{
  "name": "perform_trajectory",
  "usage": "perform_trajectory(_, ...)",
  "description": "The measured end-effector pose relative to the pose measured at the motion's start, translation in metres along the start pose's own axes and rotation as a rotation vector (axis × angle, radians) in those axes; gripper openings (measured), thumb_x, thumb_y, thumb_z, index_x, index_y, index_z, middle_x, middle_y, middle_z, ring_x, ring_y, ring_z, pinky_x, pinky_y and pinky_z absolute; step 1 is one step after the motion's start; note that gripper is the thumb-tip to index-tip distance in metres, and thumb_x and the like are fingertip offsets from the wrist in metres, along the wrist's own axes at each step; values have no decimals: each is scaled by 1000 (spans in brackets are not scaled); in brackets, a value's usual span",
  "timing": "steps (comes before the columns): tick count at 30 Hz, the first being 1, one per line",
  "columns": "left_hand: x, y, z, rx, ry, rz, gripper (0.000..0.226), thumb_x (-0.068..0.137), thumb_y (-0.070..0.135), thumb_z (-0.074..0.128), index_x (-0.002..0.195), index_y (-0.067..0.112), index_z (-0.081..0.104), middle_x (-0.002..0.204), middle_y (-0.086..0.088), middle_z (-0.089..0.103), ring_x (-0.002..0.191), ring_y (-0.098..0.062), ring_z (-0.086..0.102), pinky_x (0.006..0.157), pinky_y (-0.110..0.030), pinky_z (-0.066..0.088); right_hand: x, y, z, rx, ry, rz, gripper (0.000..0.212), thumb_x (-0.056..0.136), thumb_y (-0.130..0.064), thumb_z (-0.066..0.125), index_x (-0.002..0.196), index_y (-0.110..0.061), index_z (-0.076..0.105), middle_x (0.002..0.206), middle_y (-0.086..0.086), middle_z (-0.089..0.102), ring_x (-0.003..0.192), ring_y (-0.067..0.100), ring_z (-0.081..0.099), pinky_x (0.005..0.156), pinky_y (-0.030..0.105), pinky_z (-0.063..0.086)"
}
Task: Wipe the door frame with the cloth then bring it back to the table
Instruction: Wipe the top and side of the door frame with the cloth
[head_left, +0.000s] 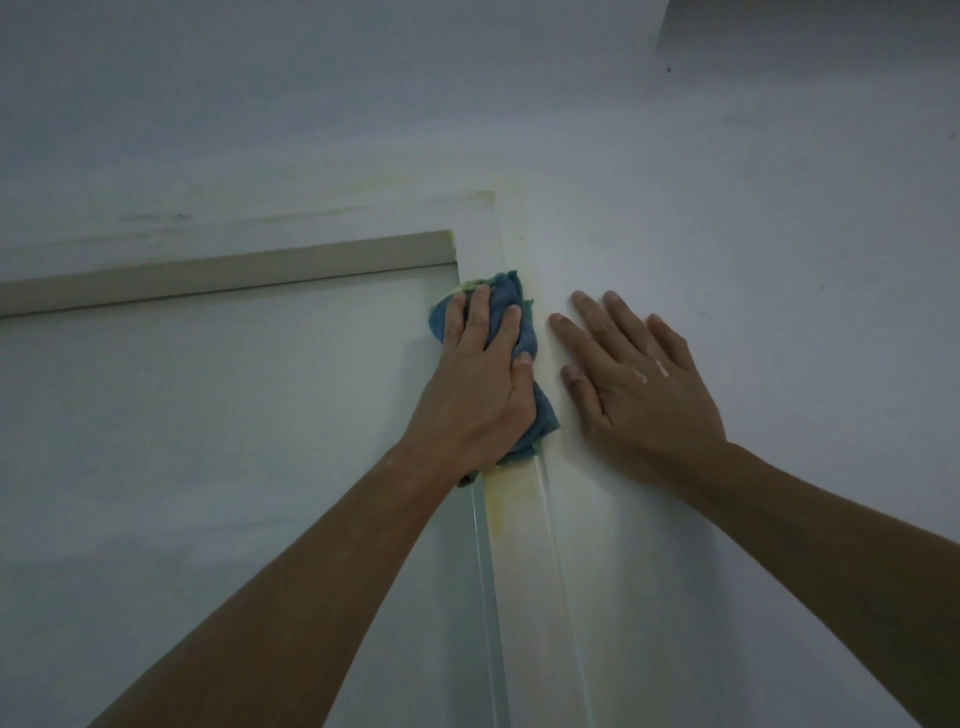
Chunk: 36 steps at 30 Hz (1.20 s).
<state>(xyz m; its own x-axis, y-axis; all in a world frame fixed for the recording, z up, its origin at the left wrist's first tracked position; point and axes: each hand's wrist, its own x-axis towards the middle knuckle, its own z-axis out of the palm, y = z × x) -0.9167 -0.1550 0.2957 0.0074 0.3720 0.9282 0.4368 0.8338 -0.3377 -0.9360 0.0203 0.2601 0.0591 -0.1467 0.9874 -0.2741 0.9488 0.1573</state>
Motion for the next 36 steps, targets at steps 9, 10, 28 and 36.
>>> perform_trajectory(9,-21,6,12,-20,100,45,57,100,27,26,151,3,15,160,-19,-1,144,-22,-17,115,-30,-15,-6,1,1,-2,-3,10,59,101,-47,14,157,-30,22,167,-5,14,155,16,5,125,45,8)
perform_trajectory(10,-24,6,15,-10,113,48,60,98,31,24,151,3,16,160,-20,2,147,-29,-11,118,-35,-10,-8,1,1,-4,-2,11,59,101,-47,15,157,-29,23,167,-4,15,155,16,6,125,45,8)
perform_trajectory(28,-76,21,32,1,167,68,60,96,22,37,148,-3,25,157,-26,12,147,-40,3,117,-58,14,-58,-5,-1,-31,-22,-15,56,103,-41,20,157,-25,24,167,-1,17,155,18,8,124,47,14)
perform_trajectory(36,-103,34,33,-10,154,59,58,96,18,41,148,-2,26,159,-22,10,148,-38,1,119,-54,11,-76,-9,-4,-37,-39,-23,57,104,-41,19,157,-24,24,167,-1,17,155,18,8,124,47,14)
